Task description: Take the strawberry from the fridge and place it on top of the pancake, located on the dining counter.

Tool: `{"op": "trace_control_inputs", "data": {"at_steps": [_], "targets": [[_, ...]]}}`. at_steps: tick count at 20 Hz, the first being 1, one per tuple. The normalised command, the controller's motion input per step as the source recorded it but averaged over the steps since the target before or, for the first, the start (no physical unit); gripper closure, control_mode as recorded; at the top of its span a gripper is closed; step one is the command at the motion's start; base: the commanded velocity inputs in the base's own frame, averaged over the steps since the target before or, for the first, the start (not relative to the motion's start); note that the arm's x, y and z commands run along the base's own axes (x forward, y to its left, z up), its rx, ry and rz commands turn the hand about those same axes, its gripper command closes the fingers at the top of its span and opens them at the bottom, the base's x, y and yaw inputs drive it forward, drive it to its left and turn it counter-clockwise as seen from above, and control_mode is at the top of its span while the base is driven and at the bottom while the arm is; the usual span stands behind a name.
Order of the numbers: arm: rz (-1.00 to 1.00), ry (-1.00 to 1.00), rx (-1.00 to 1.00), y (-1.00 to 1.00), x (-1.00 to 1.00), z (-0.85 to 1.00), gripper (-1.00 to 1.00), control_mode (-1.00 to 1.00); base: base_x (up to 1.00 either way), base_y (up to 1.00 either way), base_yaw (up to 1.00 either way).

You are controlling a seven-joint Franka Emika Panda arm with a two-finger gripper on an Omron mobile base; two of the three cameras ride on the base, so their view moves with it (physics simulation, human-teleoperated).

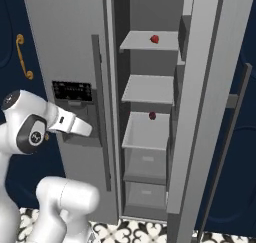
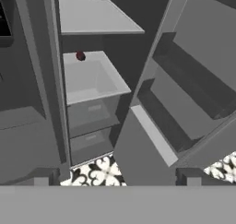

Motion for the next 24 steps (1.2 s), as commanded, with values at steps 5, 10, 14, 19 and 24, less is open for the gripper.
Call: {"op": "trace_control_inputs", "data": {"at_steps": [5,10,14,19,24], "targets": [[0.12,0.06,0.16,-0.21,-0.47,0.23,-1.00,-1.00,0.00,0.00,0.00],[0.00,-0.01,0.05,-0.18,0.00,-0.24,-1.00,-1.00,0.00,0.00,0.00],[0.00,0.00,0.00,0.00,0.00,0.00,-1.00,1.00,0.14,-0.88,-0.13],[0.00,0.00,0.00,0.00,0.00,0.00,-1.00,1.00,0.50,-0.19,-0.10],[0.00,0.00,0.00,0.00,0.00,0.00,-1.00,1.00,0.64,0.09,0.04]]}}
